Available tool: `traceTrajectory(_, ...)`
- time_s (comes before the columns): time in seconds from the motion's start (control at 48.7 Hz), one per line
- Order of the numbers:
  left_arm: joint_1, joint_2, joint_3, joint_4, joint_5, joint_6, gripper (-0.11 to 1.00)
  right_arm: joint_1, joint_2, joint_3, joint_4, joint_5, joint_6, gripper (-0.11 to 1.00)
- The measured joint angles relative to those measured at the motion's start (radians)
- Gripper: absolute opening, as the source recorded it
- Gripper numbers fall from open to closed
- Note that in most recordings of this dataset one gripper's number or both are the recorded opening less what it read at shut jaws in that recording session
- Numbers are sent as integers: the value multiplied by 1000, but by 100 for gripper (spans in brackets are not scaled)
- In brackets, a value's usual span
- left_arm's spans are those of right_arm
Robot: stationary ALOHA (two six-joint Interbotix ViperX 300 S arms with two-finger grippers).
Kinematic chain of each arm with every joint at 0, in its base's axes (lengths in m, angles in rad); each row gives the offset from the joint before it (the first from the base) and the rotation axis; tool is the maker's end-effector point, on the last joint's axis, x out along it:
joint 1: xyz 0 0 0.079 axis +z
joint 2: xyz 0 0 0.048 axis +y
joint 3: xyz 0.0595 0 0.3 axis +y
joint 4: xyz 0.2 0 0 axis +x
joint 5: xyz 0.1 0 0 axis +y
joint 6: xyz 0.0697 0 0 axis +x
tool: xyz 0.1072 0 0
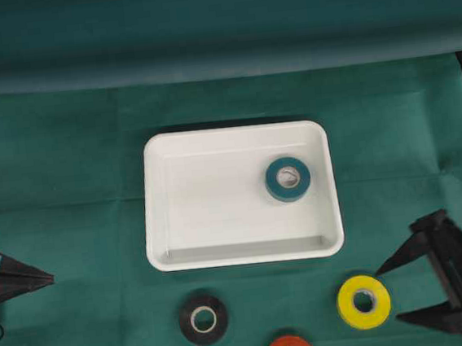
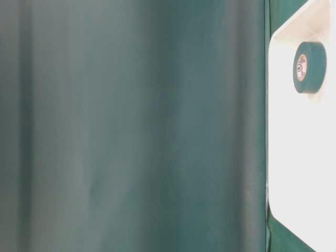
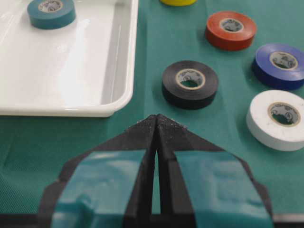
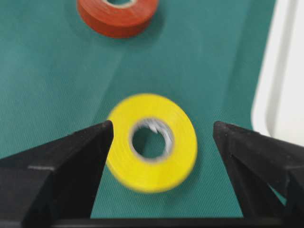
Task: Put the tape into the white case with the right arm.
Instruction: 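Reach the right gripper to the blue tape roll and grasp it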
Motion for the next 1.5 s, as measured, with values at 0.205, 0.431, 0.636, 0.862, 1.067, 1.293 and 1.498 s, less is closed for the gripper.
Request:
traceTrajectory(0.205, 0, 0, 3, 0, 0, 0, 0, 54, 187, -144, 0, -5, 0, 72)
traceTrajectory(0.431, 0, 0, 5, 0, 0, -2, 0, 97, 364, -304, 0, -6, 0, 72)
traceTrajectory(0.636, 0, 0, 5, 0, 0, -2, 0, 127, 499, -439, 0, -3, 0, 71)
traceTrajectory(0.862, 0, 0, 5, 0, 0, -2, 0, 172, 632, -565, 0, 23, 0, 71)
traceTrajectory(1.067, 0, 2, 9, 0, 0, -3, 0, 202, 738, -675, 0, 81, -2, 71)
traceTrajectory(1.293, 0, 0, 8, 0, 0, -5, 0, 204, 799, -772, 0, 109, -2, 71)
traceTrajectory(1.498, 2, 0, 9, 0, 0, -3, 0, 206, 836, -815, 0, 114, -2, 71)
